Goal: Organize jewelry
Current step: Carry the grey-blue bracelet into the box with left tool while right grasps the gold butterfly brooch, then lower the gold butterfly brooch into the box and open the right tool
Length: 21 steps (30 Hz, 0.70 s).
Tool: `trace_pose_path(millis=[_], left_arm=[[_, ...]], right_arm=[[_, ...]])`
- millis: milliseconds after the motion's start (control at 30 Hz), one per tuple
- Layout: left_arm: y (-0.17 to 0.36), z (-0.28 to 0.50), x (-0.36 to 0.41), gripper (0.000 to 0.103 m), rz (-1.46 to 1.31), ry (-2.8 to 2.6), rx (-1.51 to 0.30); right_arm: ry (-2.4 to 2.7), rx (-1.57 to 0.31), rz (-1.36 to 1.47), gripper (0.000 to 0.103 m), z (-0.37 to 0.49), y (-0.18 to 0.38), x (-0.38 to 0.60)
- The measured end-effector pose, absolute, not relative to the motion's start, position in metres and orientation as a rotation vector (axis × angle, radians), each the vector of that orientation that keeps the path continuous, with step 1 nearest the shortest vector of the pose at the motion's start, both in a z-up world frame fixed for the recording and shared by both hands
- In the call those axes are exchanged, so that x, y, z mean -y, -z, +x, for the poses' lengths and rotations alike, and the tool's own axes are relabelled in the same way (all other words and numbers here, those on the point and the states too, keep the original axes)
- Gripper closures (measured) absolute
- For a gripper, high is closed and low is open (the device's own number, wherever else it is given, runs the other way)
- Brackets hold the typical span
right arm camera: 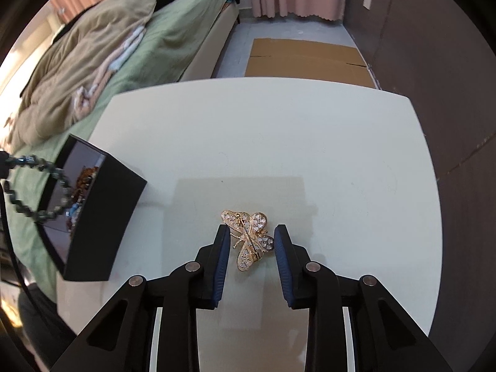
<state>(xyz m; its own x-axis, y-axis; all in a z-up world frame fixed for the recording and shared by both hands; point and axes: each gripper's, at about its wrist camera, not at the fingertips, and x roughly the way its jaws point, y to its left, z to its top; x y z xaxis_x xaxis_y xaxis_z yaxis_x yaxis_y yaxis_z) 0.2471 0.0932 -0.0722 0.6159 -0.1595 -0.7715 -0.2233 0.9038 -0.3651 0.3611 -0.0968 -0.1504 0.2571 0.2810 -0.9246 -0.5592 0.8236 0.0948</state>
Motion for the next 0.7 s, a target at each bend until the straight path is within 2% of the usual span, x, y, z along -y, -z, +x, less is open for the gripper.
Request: trace_pose_path(millis=[167,367,700], left_arm=[[0.074,0.257,-0.083,0.094,-0.446,-0.017,-0.915],[0.090,0.260,-0.092,0.094,-0.485,-0.062,-0.996],[0.090,0.237,-0.121,0.094,-0.532,-0.130,-0.994]], right_arm=[[-0.581,-1.163,-0.223,0.073,0.356,0.134,0.111],[-0.604,-1.134,-0.184,0.073,0.350,0.113,0.118],[-0.712,-1.071,-0.160,0.073,0.333,0.078,0.084]])
